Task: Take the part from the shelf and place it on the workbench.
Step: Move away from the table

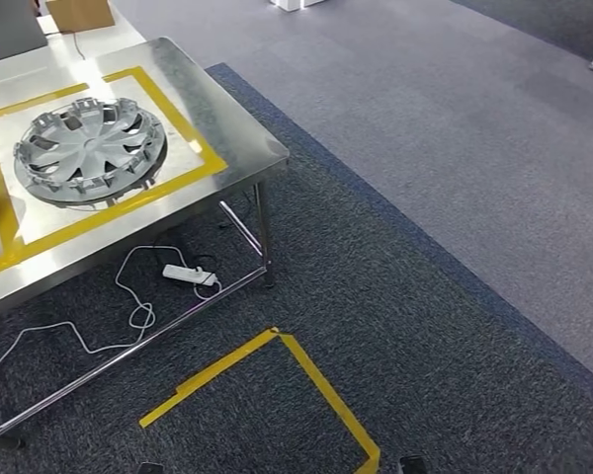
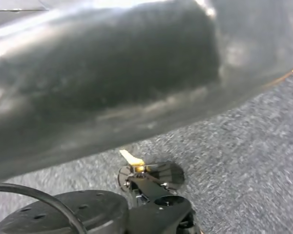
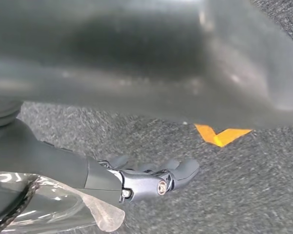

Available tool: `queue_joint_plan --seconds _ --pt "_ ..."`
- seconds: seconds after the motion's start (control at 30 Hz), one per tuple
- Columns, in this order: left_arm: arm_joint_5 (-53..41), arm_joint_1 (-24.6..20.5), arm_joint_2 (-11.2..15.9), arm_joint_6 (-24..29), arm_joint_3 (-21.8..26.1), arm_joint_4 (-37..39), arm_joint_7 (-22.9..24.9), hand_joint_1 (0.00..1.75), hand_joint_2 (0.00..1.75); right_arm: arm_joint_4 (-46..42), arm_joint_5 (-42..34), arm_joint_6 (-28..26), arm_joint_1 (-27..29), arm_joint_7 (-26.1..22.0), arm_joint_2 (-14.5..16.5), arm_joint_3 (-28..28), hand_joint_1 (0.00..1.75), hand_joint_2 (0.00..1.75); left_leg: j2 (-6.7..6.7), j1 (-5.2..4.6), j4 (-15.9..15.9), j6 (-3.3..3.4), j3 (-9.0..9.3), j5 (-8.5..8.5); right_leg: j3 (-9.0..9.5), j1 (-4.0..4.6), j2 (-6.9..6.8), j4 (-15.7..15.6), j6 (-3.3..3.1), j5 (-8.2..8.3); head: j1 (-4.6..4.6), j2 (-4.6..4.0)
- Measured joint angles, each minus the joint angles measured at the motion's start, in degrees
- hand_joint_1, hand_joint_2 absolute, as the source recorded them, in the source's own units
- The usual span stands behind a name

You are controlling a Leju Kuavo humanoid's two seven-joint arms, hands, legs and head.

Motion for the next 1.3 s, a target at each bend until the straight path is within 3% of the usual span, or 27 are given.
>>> queue_joint_plan --seconds 0.07,0.13,0.17,0.23,0.3,0.37,0.4,0.43,0.5,0.53,0.6,0.63,0.67,0.73,0.8,0.83,0.87,0.9,0.93,0.97,1.03,1.07,1.1,1.17,1.23,1.3 --pt "-0.65 -0.01 0.01 -0.05 -0.29 0.12 0.22 0.00 0.00 0.04 -0.07 0.03 -0.08 -0.16 0.00 -0.01 0.00 0.00 1.11 -0.35 0.23 -0.40 -0.02 -0.02 2.71 0.48 -2.28 -4.53 -0.81 0.69 -0.06 0.01" --pt "-0.94 -0.07 0.03 -0.09 -0.49 0.21 0.54 0.00 0.00 0.14 -0.14 0.05 0.06 -0.20 0.00 -0.02 0.00 0.00 2.26 -0.46 0.30 -0.85 -0.11 0.03 2.59 0.56 -1.52 -4.90 -1.42 0.86 -0.09 0.01" --pt "-1.03 -0.15 0.04 -0.09 -0.57 0.24 0.63 0.00 0.00 0.19 -0.18 0.06 0.24 -0.20 0.00 -0.03 0.00 0.00 1.94 -0.41 0.55 -1.12 -0.17 -0.31 2.45 0.43 -0.90 -5.05 -1.75 1.12 -0.11 0.00" --pt "-1.13 -0.19 0.07 -0.09 -0.68 0.32 0.66 0.00 0.00 0.27 -0.29 0.07 0.37 -0.20 0.00 -0.06 0.00 0.00 -0.80 -0.14 3.56 -1.75 -1.29 -2.62 2.20 0.07 0.34 -5.43 -2.53 1.71 -0.27 0.00" --pt "-1.13 0.02 0.13 -0.09 -0.80 0.48 0.69 0.00 0.00 0.33 -0.33 0.11 0.21 -0.21 0.02 -0.06 0.00 0.00 -3.76 0.27 10.90 -2.25 -4.21 -6.58 1.81 -0.06 1.76 -5.48 -2.93 2.08 -0.49 0.00" --pt "-1.15 0.27 0.20 -0.09 -0.91 0.61 0.85 0.00 0.00 0.36 -0.39 0.14 0.24 -0.20 0.04 -0.07 0.00 0.00 -4.47 0.58 16.75 -2.53 -6.68 -8.42 1.57 -0.05 3.39 -5.38 -2.93 2.29 -0.53 0.00" --pt "-1.23 0.32 0.24 -0.07 -0.95 0.65 1.07 0.00 0.00 0.38 -0.46 0.16 0.33 -0.18 0.04 -0.08 0.00 0.00 -4.55 0.71 16.83 -2.62 -6.75 -7.66 1.50 -0.07 4.20 -5.26 -2.84 2.36 -0.52 0.00" --pt "-1.54 0.33 0.29 0.07 -0.97 0.66 1.44 0.00 0.00 0.40 -0.58 0.19 0.39 -0.16 0.04 -0.11 0.00 0.00 -4.69 0.86 14.70 -2.69 -5.83 -5.88 1.44 -0.10 4.97 -5.09 -2.75 2.40 -0.51 0.00" --pt "-2.94 0.34 0.39 0.63 -1.18 0.73 2.30 0.00 0.00 0.49 -1.03 0.24 0.37 -0.16 0.05 -0.22 0.00 0.00 -6.60 1.26 7.34 -2.85 -2.68 -1.88 1.10 -0.11 6.47 -4.44 -2.35 2.39 -0.54 0.00" --pt "-3.90 0.33 0.43 1.02 -1.46 0.80 2.60 0.00 0.00 0.52 -1.37 0.30 0.32 -0.22 0.06 -0.35 0.00 0.00 -7.77 1.44 4.40 -2.81 -1.52 -0.90 0.67 -0.10 7.20 -3.99 -2.05 2.39 -0.53 0.00" --pt "-5.33 0.33 0.46 1.60 -2.22 0.95 2.95 0.00 0.00 0.54 -2.04 0.45 0.42 -0.45 0.07 -0.74 0.00 0.00 -9.08 1.43 2.33 -2.46 -1.00 -0.86 -0.34 -0.18 8.41 -3.40 -1.22 2.62 -0.52 -0.01" --pt "-5.49 0.31 0.47 1.75 -2.49 0.96 2.97 0.00 0.00 0.56 -2.25 0.56 0.61 -0.60 0.07 -0.96 0.00 0.00 -8.62 1.35 2.24 -2.09 -1.16 -0.80 -0.78 -0.33 8.96 -3.34 -0.81 2.87 -0.49 0.00" --pt "-5.36 0.26 0.45 1.73 -2.64 0.96 2.89 0.00 0.00 0.57 -2.37 0.66 0.88 -0.75 0.07 -1.14 0.00 0.00 -8.00 1.33 2.21 -1.65 -1.33 -0.56 -1.17 -0.46 8.99 -3.28 -0.43 2.98 -0.50 0.01" --pt "-4.82 0.08 0.42 1.31 -2.67 0.96 2.33 0.00 0.00 0.61 -2.51 0.77 1.28 -0.97 0.10 -1.36 0.00 0.00 -6.74 1.37 1.94 -0.80 -1.53 -0.06 -2.52 -0.46 7.13 -1.47 0.10 1.68 -0.27 0.01" --pt "-4.48 -0.04 0.36 0.65 -2.66 0.96 1.68 0.00 0.00 0.61 -2.63 0.72 1.20 -1.12 0.13 -1.45 0.00 0.00 -5.19 1.23 1.84 -0.34 -1.86 0.20 -5.57 -0.44 4.46 4.89 0.39 -2.08 0.01 -0.01" --pt "-4.01 -0.03 0.27 0.19 -2.63 0.96 1.45 0.00 0.00 0.60 -2.80 0.66 1.11 -1.19 0.15 -1.55 0.00 0.00 -4.30 1.12 1.85 -0.24 -2.02 0.25 -7.31 -0.49 3.88 8.90 0.51 -3.91 0.06 0.00" --pt "-3.33 -0.02 0.14 -0.31 -2.49 0.96 1.33 0.00 0.00 0.60 -3.08 0.59 1.10 -1.24 0.16 -1.71 0.00 0.00 -3.39 1.03 1.86 -0.21 -2.15 0.27 -8.55 -0.53 3.53 12.05 0.60 -5.07 0.06 0.01" --pt "-2.51 -0.04 -0.07 -0.85 -2.24 0.96 1.27 0.00 0.00 0.60 -3.56 0.54 1.18 -1.25 0.17 -1.99 0.00 0.00 -2.60 0.98 1.87 -0.20 -2.23 0.29 -8.66 -0.55 3.32 13.09 0.62 -5.08 0.06 0.01" --pt "-1.84 -0.11 -0.27 -1.36 -1.92 0.96 1.26 0.00 0.00 0.60 -4.18 0.52 1.27 -1.07 0.20 -2.36 0.00 0.00 -1.92 0.95 1.88 -0.21 -2.22 0.29 -7.53 -0.55 3.08 11.72 0.55 -4.04 0.08 0.01" --pt "-1.50 -0.21 -0.50 -1.81 -1.61 0.95 1.26 0.00 0.00 0.58 -4.89 0.46 1.21 -0.68 0.25 -2.77 0.00 0.00 -1.34 0.94 1.88 -0.23 -2.17 0.29 -5.31 -0.52 2.59 8.28 0.39 -2.36 0.08 0.01" --pt "-1.76 -0.48 -0.81 -2.76 -1.30 0.95 1.25 0.00 0.00 0.56 -6.16 0.04 0.23 0.51 0.49 -3.62 0.00 0.00 -0.19 0.74 1.96 -0.52 -2.04 0.22 -0.50 -0.16 0.12 0.22 -0.26 0.05 0.08 0.00" --pt "-2.10 -0.59 -0.87 -3.20 -1.27 0.95 1.25 0.00 0.00 0.56 -6.58 -0.25 -0.51 0.98 0.65 -3.92 0.00 0.00 0.39 0.60 2.01 -0.79 -2.02 0.20 0.89 0.08 -0.78 -2.28 -0.65 0.53 0.05 0.01" --pt "-2.48 -0.72 -0.86 -3.59 -1.26 0.95 1.25 0.00 0.00 0.56 -6.83 -0.54 -1.17 1.26 0.81 -4.16 0.00 0.00 0.97 0.46 2.05 -1.08 -2.01 0.19 1.44 0.31 -1.26 -3.42 -1.01 0.56 0.03 0.01" --pt "-2.96 -0.94 -0.79 -4.17 -1.21 0.94 1.20 0.00 0.00 0.56 -6.98 -0.87 -1.77 1.41 0.99 -4.46 0.00 0.00 1.79 0.44 2.05 -1.68 -1.90 0.12 1.20 0.38 -0.22 -3.62 -1.63 0.87 0.03 0.01" --pt "-3.31 -1.13 -0.65 -4.68 -1.13 0.94 1.08 0.00 0.00 0.56 -6.84 -1.02 -1.87 1.51 1.07 -4.69 0.00 0.00 -0.20 0.61 3.72 -2.37 -2.39 -1.40 1.16 0.14 0.80 -3.84 -2.26 1.26 -0.12 0.00" --pt "-3.52 -1.07 -0.46 -5.09 -1.02 0.94 0.98 0.00 0.00 0.56 -6.75 -1.02 -2.15 1.60 1.17 -4.80 0.00 0.00 -3.38 0.74 9.75 -2.77 -4.85 -5.06 1.09 0.01 1.96 -3.96 -2.84 1.64 -0.34 0.00"
